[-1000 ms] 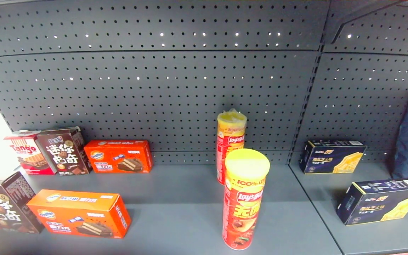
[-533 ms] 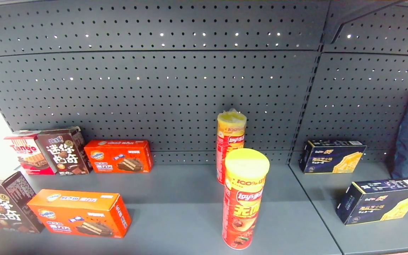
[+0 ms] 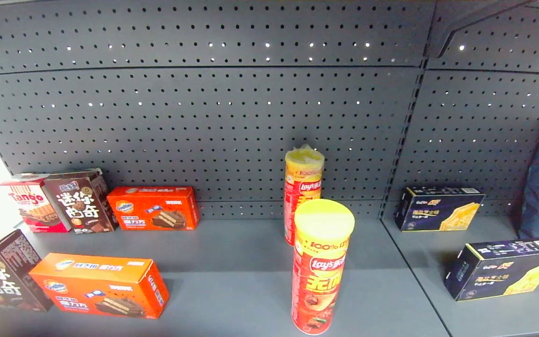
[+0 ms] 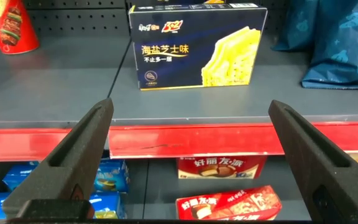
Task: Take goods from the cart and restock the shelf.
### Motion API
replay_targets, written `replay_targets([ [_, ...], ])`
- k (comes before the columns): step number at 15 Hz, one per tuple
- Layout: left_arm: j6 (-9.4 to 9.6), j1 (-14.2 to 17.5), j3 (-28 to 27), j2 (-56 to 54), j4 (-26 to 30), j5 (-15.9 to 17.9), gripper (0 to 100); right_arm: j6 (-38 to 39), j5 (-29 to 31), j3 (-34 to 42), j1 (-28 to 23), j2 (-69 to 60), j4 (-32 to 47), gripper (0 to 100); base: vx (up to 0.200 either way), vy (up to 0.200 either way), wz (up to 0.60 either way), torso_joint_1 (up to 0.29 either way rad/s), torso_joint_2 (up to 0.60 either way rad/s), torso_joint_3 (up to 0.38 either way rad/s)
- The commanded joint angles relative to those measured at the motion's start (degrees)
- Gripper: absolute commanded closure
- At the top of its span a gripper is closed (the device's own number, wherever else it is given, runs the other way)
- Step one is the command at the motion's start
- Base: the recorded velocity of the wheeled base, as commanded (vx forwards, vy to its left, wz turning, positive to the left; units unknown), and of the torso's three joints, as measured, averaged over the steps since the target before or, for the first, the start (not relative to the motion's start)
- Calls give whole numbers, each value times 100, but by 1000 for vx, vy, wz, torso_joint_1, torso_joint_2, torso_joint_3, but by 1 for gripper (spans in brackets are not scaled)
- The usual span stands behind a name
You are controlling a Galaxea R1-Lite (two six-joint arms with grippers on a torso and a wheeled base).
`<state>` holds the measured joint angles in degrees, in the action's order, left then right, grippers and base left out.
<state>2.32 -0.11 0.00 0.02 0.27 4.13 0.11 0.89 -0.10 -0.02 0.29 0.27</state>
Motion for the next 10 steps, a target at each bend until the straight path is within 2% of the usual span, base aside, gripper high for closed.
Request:
replay_targets([
  [1,-12,2,0,-2,0,-9,0,-2,-1,1,2,6,0,0,0,0,0,0,0,0],
  [4,-21,2,0,-2,0,-9,0,-2,-1,1,2,6,0,0,0,-200,0,-1,1,7],
  [10,-21,2,0,-2,0,-9,0,-2,-1,1,2,6,0,0,0,0,0,0,0,0],
])
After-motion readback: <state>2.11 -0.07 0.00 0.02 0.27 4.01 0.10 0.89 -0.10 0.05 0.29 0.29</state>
